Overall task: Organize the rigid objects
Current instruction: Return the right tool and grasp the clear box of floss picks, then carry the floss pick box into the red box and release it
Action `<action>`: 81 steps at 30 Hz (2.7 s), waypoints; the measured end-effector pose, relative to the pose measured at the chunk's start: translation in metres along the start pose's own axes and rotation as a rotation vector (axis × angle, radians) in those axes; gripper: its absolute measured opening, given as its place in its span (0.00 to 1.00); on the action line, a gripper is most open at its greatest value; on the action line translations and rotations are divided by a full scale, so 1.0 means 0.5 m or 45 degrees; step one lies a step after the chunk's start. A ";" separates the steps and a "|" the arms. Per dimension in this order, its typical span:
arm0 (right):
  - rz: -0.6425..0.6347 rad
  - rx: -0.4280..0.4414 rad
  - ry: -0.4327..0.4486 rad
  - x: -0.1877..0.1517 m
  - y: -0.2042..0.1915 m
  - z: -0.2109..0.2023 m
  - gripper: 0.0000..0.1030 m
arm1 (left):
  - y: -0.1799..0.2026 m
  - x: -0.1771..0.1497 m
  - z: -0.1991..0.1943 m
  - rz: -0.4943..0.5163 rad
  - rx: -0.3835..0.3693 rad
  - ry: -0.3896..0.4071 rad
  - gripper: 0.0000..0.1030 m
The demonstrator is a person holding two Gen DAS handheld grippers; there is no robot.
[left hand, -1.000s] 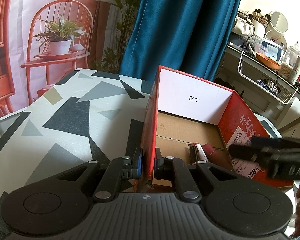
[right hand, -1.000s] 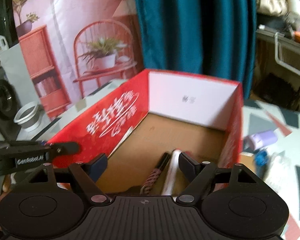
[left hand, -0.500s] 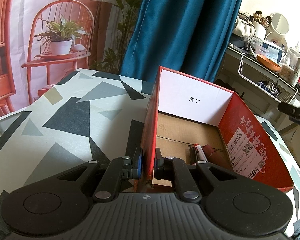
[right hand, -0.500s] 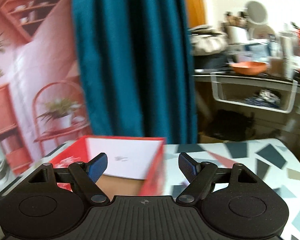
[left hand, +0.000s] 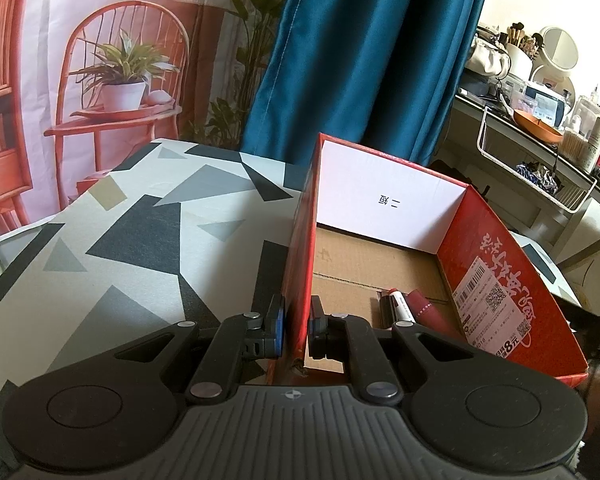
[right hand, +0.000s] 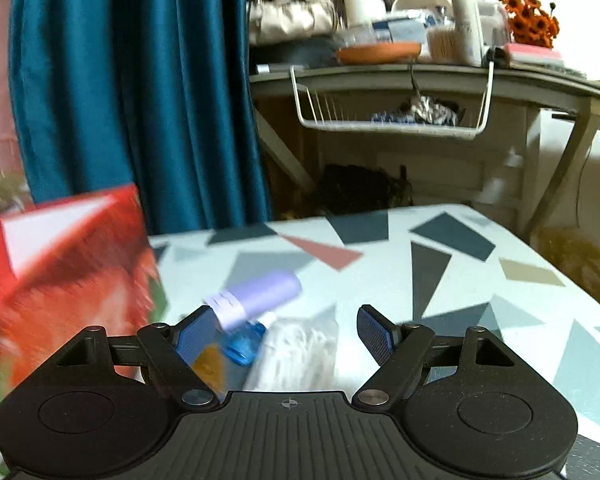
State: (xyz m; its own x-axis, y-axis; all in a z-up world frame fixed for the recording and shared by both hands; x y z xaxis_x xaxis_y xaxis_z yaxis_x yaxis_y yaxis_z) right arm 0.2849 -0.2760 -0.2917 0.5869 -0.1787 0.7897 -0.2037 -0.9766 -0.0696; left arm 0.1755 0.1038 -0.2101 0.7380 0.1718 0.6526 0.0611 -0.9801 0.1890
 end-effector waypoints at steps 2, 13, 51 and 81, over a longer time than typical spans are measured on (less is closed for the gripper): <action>0.000 -0.036 -0.029 -0.004 -0.001 0.028 0.73 | 0.001 0.000 0.000 0.001 0.001 -0.001 0.12; 0.015 -0.139 -0.208 -0.001 -0.010 0.101 0.67 | 0.001 0.000 0.000 -0.003 -0.003 0.002 0.12; 0.066 0.292 -0.136 0.052 -0.060 -0.151 0.49 | -0.003 0.002 -0.001 0.005 -0.005 -0.010 0.12; -0.471 0.585 -0.311 -0.024 -0.344 -0.210 0.49 | -0.002 0.001 -0.004 0.000 -0.013 -0.004 0.12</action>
State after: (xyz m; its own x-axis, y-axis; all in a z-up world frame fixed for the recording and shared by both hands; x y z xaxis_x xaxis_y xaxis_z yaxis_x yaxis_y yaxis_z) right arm 0.2304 -0.0934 -0.2252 0.7268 0.2108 0.6537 0.3714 -0.9212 -0.1159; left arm 0.1746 0.1050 -0.2086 0.7400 0.1717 0.6503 0.0545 -0.9790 0.1965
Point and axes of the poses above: each gripper's, at about its wrist camera, not at the fingertips, and z roughly the way its jaws point, y to its right, x to its top, the point moved 1 cm from there along z, roughly the way its jaws point, and after that the axes turned 13 degrees about -y, right-handed, at the moved point
